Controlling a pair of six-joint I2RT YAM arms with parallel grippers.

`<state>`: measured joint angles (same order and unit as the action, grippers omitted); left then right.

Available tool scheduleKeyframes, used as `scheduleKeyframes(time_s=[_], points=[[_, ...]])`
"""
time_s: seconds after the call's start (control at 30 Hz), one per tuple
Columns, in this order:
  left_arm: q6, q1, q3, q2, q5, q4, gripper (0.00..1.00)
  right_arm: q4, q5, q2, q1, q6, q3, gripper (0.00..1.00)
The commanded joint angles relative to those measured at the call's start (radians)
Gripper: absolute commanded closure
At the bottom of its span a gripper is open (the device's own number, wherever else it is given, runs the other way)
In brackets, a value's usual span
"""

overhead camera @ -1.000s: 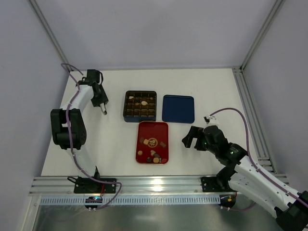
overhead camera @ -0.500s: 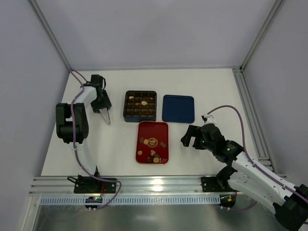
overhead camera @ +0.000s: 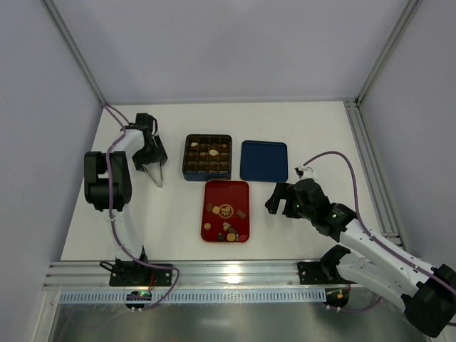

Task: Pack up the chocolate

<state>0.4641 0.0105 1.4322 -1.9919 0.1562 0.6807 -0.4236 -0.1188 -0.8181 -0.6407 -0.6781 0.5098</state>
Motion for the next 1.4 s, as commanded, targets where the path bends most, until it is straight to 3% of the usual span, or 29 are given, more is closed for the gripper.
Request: scheduleKeyframes(time_s=[0.0, 0.2, 0.57, 0.73, 0.9, 1.1, 1.23, 1.37], points=[[0.001, -0.007, -0.006, -0.005, 0.008, -0.030, 0.21, 0.029, -0.002, -0.013, -0.004, 0.009, 0.058, 0.00], [0.010, -0.006, -0.007, 0.015, -0.010, -0.023, 0.07, 0.019, -0.010, -0.041, -0.004, 0.002, 0.073, 0.00], [0.076, -0.007, 0.010, 0.223, -0.032, 0.036, 0.04, -0.046, -0.048, -0.091, 0.012, -0.026, 0.148, 0.00], [0.094, 0.005, -0.041, 0.415, -0.073, 0.026, 0.04, -0.080, 0.004, -0.162, 0.180, 0.031, 0.254, 0.00], [0.117, 0.190, -0.073, 0.590, -0.153, 0.003, 0.04, -0.015, 0.105, -0.341, 0.360, 0.090, 0.343, 0.02], [0.123, 0.405, -0.050, 0.596, -0.283, -0.009, 0.04, 0.016, 0.131, -0.690, 0.435, 0.149, 0.545, 0.07], [0.068, 0.561, -0.012, 0.544, -0.334, -0.001, 0.04, 0.010, 0.211, -0.910, 0.484, 0.161, 0.692, 0.28], [0.047, 0.600, 0.019, 0.472, -0.412, -0.001, 0.04, -0.041, 0.179, -1.047, 0.486, 0.183, 0.815, 0.33]])
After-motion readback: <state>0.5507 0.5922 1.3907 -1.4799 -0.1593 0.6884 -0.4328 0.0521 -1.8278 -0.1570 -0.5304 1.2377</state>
